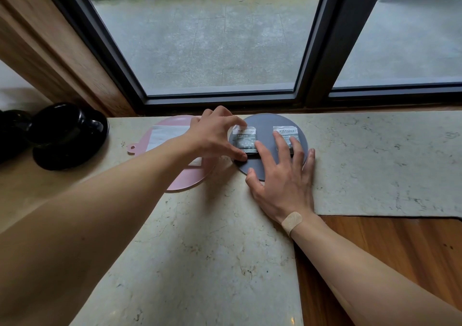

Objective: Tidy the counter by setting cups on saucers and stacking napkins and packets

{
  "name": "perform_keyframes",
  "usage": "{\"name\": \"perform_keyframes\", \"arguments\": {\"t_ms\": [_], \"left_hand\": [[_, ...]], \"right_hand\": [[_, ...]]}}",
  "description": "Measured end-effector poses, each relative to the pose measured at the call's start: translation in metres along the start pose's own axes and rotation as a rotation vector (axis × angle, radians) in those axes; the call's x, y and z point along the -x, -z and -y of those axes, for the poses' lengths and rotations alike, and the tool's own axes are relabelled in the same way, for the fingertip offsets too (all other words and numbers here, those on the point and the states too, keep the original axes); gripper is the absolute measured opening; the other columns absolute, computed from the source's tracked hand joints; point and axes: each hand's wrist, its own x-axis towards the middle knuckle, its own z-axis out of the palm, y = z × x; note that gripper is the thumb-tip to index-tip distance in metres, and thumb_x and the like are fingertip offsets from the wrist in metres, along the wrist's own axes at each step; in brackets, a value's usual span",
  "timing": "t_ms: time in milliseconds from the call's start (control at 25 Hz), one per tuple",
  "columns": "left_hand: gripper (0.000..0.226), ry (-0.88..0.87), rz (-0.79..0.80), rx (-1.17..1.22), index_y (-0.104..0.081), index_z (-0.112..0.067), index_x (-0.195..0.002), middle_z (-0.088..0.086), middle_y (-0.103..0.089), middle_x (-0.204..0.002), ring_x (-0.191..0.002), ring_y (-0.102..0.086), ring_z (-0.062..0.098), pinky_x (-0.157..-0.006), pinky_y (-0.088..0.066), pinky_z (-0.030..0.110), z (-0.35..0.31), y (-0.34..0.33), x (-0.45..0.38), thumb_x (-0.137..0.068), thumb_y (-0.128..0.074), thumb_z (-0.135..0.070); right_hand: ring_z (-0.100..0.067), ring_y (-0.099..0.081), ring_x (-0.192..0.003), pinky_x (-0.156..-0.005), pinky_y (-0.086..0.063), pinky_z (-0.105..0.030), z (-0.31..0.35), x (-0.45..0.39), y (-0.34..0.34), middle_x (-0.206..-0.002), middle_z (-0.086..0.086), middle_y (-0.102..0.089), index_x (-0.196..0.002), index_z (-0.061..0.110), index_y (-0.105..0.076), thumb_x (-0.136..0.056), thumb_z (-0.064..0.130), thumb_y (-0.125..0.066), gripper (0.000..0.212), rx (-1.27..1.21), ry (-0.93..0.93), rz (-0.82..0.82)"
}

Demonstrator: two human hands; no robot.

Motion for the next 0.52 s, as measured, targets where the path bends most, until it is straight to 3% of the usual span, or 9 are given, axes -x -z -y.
{"name": "perform_keyframes", "arguments": {"t_ms": [520], "left_hand": [[0.079, -0.016, -0.013, 0.002, -0.044, -0.046, -0.135, -0.003, -0.038, -0.138, -0.127, -0.031, 0.021, -0.100, -0.023, 0.040, 0.0023, -0.0030, 0.0008, -0.064, -0.077, -0.061]], "right_hand": [[-0.033, -0.014, -0.144, -0.115, -0.005, -0.063, -0.0002, 0.0001, 0.0004, -0.156, -0.008, -0.026, -0.143, 0.031, -0.037, -0.083, 0.057, -0.030, 0.066, -0.007, -0.010, 0.008]]}}
